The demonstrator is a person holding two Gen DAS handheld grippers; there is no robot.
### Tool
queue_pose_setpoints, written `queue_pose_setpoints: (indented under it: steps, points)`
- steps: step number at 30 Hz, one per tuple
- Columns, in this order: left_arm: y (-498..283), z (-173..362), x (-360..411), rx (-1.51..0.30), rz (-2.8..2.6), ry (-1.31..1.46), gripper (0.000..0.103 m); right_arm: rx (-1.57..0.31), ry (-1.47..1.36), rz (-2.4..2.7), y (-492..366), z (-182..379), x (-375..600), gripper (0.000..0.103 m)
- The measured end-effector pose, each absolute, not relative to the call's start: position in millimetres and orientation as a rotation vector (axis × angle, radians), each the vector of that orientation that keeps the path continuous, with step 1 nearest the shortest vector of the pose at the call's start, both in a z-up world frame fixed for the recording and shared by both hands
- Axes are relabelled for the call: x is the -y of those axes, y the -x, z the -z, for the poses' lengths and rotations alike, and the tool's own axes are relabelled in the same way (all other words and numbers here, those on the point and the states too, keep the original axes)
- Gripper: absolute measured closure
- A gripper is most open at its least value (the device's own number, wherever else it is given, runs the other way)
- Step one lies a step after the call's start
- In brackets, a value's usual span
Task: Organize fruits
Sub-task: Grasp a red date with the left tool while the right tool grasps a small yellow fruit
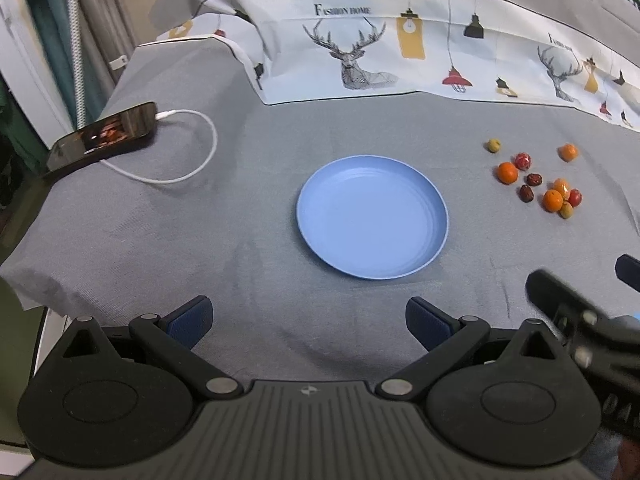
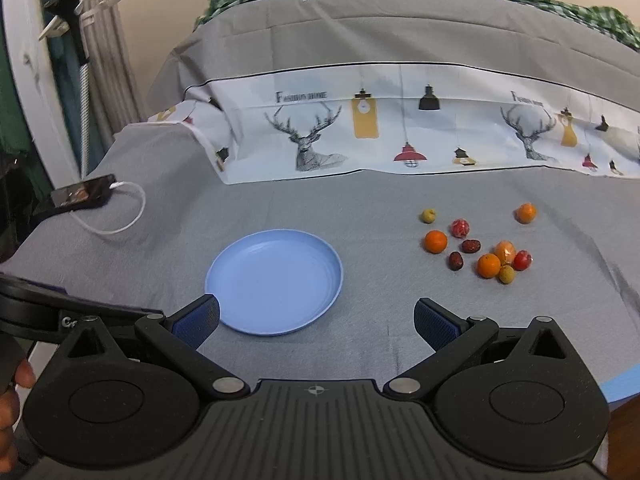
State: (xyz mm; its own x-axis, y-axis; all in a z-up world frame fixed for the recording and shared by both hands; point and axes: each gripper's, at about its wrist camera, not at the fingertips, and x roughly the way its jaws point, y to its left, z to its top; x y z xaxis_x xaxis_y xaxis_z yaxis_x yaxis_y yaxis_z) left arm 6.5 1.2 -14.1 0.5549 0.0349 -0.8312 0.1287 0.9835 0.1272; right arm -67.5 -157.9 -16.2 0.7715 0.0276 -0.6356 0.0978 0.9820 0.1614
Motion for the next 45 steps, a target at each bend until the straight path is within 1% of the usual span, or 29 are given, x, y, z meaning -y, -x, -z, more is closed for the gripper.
queue_pose_setpoints:
  steps: [5,11,13,16,19,23,24,25,26,27,28,29,30,33,38,39,40,41,42,43,44,45]
  points:
    - [-19,27,27,-1.003,0.113,-0.229,0.000,-0.662,-0.261,0.255,53,46,208,0.000]
    - [-45,54,82,-1.030,0.186,-0.298,0.000,-0.662,-0.287,0.531,17,104,284,0.000]
    - [-58,65,104,-1.011,0.221,-0.311,0.000,-0.691,-0.274,0.599,-2,125,308,0.000]
    - [-84,86,137,-1.033,0.259,-0.320,0.000,-0.758,-0.225,0.647,-35,163,341,0.000]
    - [-109,104,165,-1.058,0.273,-0.316,0.000,-0.822,-0.323,0.641,-64,190,369,0.001]
    - [-140,127,193,-1.069,0.271,-0.311,0.000,-0.887,-0.304,0.638,-96,224,380,0.001]
    - [-148,132,201,-1.071,0.272,-0.315,0.000,-0.838,-0.305,0.652,-97,225,381,0.001]
    - [-154,138,209,-1.069,0.277,-0.324,0.000,-0.828,-0.296,0.666,-100,225,382,0.001]
    - [-161,144,218,-1.065,0.285,-0.339,0.000,-0.815,-0.282,0.667,-103,226,384,0.005]
    - [-166,148,227,-1.063,0.295,-0.350,0.000,-0.793,-0.279,0.664,-102,226,385,0.018]
    - [-172,152,237,-1.062,0.308,-0.359,0.000,-0.773,-0.277,0.663,-99,224,385,0.039]
    - [-178,156,247,-1.061,0.320,-0.363,0.000,-0.760,-0.272,0.662,-96,222,385,0.055]
    - [-182,159,257,-1.057,0.334,-0.362,0.000,-0.756,-0.273,0.667,-94,220,387,0.075]
    - [-194,168,285,-1.048,0.377,-0.354,0.000,-0.735,-0.353,0.695,-84,218,400,0.075]
    - [-206,184,320,-1.065,0.405,-0.341,0.001,-0.710,-0.401,0.835,-73,221,417,0.075]
    - [-206,186,323,-1.065,0.412,-0.329,0.004,-0.707,-0.405,0.841,-73,222,418,0.075]
    - [-207,188,326,-1.064,0.425,-0.317,0.016,-0.708,-0.403,0.843,-72,222,418,0.075]
    - [-207,190,328,-1.077,0.448,-0.308,0.031,-0.709,-0.401,0.844,-72,222,418,0.075]
    - [-208,192,329,-1.099,0.472,-0.298,0.038,-0.711,-0.396,0.844,-73,222,418,0.075]
    - [-210,194,329,-1.118,0.494,-0.281,0.054,-0.713,-0.390,0.845,-73,223,417,0.075]
    - [-210,195,330,-1.110,0.500,-0.277,0.073,-0.715,-0.385,0.846,-75,223,416,0.075]
    - [-209,195,330,-1.087,0.512,-0.278,0.078,-0.715,-0.383,0.847,-75,223,416,0.075]
